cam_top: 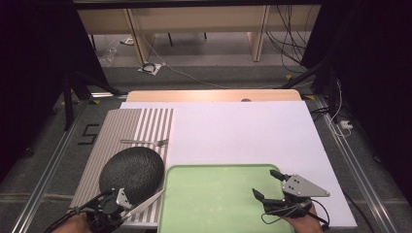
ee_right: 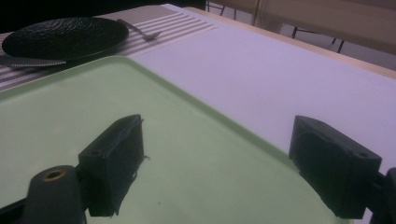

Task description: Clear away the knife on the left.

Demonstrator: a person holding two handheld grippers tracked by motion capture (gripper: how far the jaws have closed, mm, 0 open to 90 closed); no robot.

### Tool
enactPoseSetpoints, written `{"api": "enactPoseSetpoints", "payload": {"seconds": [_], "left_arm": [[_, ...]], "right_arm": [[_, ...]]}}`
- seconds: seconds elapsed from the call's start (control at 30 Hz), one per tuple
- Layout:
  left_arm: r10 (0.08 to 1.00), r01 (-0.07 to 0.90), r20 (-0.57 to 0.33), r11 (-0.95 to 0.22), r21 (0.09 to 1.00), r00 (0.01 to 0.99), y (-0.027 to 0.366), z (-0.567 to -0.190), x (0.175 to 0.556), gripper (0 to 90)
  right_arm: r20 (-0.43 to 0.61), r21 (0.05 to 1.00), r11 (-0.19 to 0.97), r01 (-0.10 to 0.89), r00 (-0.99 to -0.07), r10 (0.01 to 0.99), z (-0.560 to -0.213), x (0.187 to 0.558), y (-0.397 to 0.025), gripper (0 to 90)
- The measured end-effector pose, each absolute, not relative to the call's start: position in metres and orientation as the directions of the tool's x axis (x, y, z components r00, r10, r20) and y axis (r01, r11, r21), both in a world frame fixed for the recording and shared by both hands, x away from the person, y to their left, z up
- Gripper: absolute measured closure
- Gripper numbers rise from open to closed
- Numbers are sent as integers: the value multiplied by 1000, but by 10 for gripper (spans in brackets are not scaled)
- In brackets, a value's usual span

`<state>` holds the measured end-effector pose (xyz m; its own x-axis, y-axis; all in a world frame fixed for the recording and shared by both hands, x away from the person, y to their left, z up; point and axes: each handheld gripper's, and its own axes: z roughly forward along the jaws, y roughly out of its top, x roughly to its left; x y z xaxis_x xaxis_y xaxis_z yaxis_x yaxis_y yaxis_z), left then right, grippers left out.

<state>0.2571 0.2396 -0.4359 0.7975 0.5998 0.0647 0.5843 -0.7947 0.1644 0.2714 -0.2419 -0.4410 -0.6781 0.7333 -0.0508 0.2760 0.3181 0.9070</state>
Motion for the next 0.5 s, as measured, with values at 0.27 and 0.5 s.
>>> {"api": "enactPoseSetpoints", "payload": {"seconds": [0.27, 0.5], "left_arm": [[584, 556, 77, -799, 231, 808, 218, -431, 262, 795], [554, 516, 57, -804, 296, 831, 191, -427, 263, 795]], "right_arm": [[-51, 906, 320, 277, -679, 733, -441, 271, -242, 188], [-48, 907, 316, 280, -674, 737, -441, 271, -242, 188]]}}
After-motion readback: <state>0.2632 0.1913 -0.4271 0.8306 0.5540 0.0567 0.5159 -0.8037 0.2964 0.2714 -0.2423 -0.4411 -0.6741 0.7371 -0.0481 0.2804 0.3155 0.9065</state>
